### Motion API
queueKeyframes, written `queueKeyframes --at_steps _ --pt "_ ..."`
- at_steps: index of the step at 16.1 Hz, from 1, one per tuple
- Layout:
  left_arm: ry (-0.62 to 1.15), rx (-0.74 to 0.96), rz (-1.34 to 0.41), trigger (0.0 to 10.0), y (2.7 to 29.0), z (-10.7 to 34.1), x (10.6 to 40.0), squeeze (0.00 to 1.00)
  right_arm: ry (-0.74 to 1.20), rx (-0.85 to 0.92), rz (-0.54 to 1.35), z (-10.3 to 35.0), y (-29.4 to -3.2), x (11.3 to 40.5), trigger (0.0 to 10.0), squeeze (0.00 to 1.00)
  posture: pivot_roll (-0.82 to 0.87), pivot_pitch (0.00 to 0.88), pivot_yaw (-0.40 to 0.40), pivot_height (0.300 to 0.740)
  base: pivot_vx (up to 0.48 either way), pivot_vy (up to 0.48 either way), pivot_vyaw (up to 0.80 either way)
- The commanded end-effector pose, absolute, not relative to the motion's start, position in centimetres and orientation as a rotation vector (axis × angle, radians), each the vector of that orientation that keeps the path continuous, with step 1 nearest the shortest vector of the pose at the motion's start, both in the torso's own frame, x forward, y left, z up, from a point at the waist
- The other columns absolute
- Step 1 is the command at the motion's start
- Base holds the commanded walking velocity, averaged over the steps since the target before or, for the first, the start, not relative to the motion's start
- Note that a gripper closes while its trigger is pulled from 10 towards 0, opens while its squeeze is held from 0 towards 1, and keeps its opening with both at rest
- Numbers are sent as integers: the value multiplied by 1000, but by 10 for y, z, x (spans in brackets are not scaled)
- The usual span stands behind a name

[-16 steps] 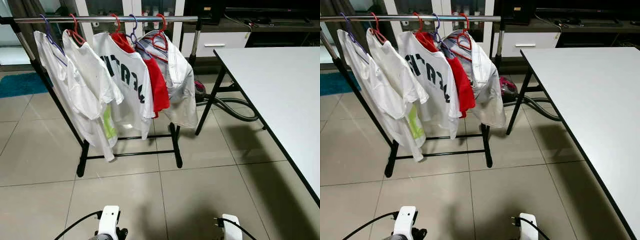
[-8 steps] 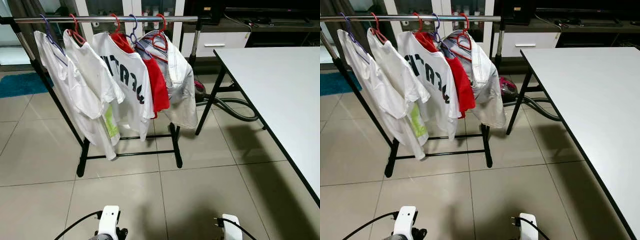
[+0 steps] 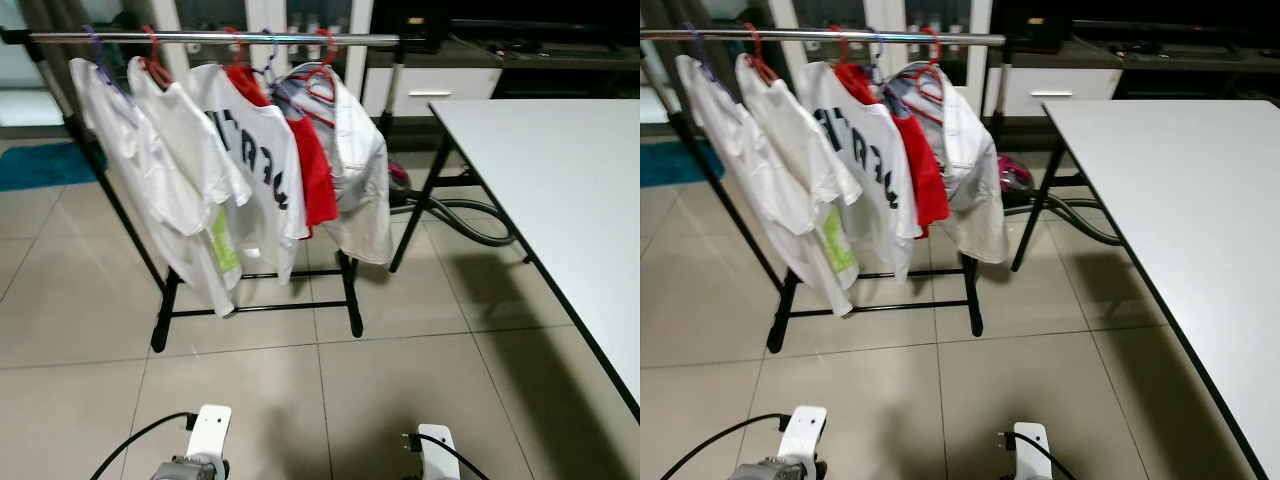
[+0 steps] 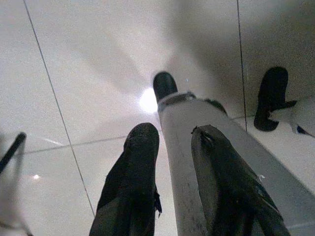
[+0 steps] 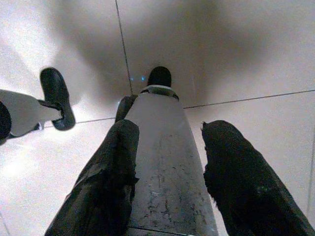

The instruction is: Hang hanger

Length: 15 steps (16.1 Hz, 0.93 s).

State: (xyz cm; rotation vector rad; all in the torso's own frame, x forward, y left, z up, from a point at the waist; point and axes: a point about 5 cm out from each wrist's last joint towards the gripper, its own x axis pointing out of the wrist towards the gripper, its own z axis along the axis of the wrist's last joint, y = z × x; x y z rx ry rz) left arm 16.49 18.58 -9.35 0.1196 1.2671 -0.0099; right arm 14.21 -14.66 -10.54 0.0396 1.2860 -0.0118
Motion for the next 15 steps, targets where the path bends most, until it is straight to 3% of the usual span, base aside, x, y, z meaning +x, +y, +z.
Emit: queueKeyframes --at_steps 1,4,5,6,7,9,10,12,15 --pt "1253 140 -23 10000 183 -90 173 0 1300 19 -23 -107 -152 138 10000 0 90 18 -44 740 0 0 0" --pt "1149 179 -63 10000 176 -80 197 0 1202 -24 -17 -101 -158 153 10000 0 93 14 -42 740 0 0 0" --pt "1001 197 -70 10000 174 -65 224 71 1081 -28 -41 -92 -165 173 10000 0 94 13 -41 740 0 0 0" --pt "968 187 -85 10000 176 -68 219 1000 1041 -35 -28 -90 -171 176 10000 196 95 13 -39 740 0 0 0" --pt "865 155 -136 10000 178 -62 221 1000 887 -15 63 -79 -179 191 10000 1000 93 4 -26 740 0 0 0" --pt "664 145 -156 10000 186 -35 238 1000 588 -7 227 -41 -180 215 10000 1000 83 0 -6 740 0 0 0" --pt "522 105 -112 10000 196 -11 241 1000 375 -59 251 5 -182 220 10000 1000 80 0 0 740 0 0 0" --pt "337 148 -119 10000 196 29 236 1000 202 47 262 52 -183 215 10000 1000 81 6 0 740 0 0 0" --pt "77 132 -123 10000 176 99 226 1000 25 89 123 104 -191 199 10000 1000 84 7 17 740 0 0 0"
